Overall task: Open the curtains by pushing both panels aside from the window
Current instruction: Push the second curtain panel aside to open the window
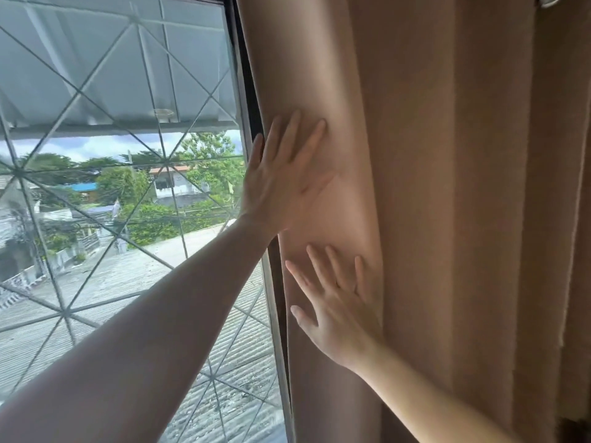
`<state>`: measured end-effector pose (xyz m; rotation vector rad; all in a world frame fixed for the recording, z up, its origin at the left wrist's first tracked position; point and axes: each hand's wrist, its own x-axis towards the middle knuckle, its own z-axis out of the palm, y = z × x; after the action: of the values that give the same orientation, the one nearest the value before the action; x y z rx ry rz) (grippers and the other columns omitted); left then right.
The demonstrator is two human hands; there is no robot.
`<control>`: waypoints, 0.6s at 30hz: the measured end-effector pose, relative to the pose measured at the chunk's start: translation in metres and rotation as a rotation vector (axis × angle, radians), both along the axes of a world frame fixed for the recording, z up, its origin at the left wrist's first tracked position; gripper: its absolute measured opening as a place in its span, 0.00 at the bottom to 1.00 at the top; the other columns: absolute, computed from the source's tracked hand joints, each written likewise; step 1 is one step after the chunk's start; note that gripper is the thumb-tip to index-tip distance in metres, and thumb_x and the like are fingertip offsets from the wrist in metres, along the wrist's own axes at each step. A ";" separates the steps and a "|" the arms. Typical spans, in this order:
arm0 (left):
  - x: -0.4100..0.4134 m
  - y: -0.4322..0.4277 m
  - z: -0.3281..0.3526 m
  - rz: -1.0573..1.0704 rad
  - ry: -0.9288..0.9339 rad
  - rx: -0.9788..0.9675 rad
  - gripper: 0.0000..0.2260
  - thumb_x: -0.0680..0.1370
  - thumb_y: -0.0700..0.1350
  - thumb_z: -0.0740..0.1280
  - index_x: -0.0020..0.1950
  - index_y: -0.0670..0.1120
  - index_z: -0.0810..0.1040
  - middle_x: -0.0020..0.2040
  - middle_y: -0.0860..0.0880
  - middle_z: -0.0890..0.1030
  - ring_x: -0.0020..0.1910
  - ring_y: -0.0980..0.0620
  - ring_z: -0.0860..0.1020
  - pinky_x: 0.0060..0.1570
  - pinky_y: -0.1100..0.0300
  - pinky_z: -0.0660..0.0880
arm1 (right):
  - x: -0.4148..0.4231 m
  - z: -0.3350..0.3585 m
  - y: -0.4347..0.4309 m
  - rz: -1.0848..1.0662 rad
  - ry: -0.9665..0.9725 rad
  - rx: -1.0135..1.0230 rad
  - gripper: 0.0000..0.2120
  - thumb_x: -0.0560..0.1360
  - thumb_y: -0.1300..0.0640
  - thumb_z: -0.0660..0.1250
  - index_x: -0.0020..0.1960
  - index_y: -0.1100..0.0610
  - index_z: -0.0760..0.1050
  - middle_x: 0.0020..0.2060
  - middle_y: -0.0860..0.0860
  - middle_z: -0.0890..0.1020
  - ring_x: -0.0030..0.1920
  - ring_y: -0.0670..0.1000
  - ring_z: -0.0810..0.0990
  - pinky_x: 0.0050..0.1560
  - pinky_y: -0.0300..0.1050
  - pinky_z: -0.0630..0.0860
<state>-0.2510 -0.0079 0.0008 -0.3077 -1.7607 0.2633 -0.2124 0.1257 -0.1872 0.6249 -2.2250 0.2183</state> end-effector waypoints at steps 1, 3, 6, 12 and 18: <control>-0.003 0.002 -0.001 -0.008 -0.016 0.008 0.34 0.87 0.70 0.52 0.89 0.56 0.60 0.89 0.43 0.61 0.87 0.36 0.62 0.83 0.36 0.64 | -0.004 -0.001 0.003 -0.012 0.001 0.002 0.35 0.83 0.35 0.58 0.87 0.41 0.53 0.87 0.53 0.56 0.86 0.60 0.50 0.81 0.72 0.46; -0.009 0.007 0.000 -0.036 -0.039 0.025 0.34 0.86 0.70 0.53 0.90 0.57 0.59 0.89 0.43 0.59 0.87 0.36 0.61 0.85 0.36 0.62 | -0.011 -0.001 0.009 -0.036 0.004 0.010 0.34 0.83 0.35 0.58 0.87 0.41 0.53 0.87 0.53 0.56 0.86 0.59 0.50 0.81 0.72 0.46; -0.018 0.017 -0.001 -0.047 -0.071 0.015 0.34 0.86 0.70 0.52 0.90 0.58 0.56 0.90 0.45 0.57 0.89 0.38 0.57 0.86 0.37 0.58 | -0.023 -0.001 0.021 -0.053 0.003 0.009 0.34 0.83 0.36 0.58 0.86 0.41 0.54 0.87 0.53 0.56 0.86 0.60 0.50 0.81 0.73 0.48; -0.042 0.051 0.001 -0.037 -0.042 -0.021 0.33 0.87 0.69 0.51 0.90 0.58 0.55 0.90 0.45 0.56 0.89 0.39 0.56 0.88 0.40 0.55 | -0.056 0.000 0.054 -0.066 0.028 0.008 0.34 0.83 0.36 0.58 0.87 0.42 0.55 0.87 0.54 0.54 0.86 0.60 0.50 0.81 0.73 0.48; -0.073 0.102 0.002 -0.008 0.064 -0.047 0.32 0.88 0.69 0.51 0.89 0.56 0.62 0.88 0.43 0.63 0.87 0.39 0.64 0.86 0.41 0.59 | -0.091 0.001 0.104 -0.051 0.050 0.012 0.34 0.84 0.36 0.57 0.87 0.42 0.53 0.88 0.52 0.53 0.86 0.59 0.50 0.81 0.72 0.49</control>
<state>-0.3235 0.0945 0.0033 -0.3365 -1.6917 0.3061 -0.3029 0.2294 -0.1859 0.5737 -2.1925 0.1618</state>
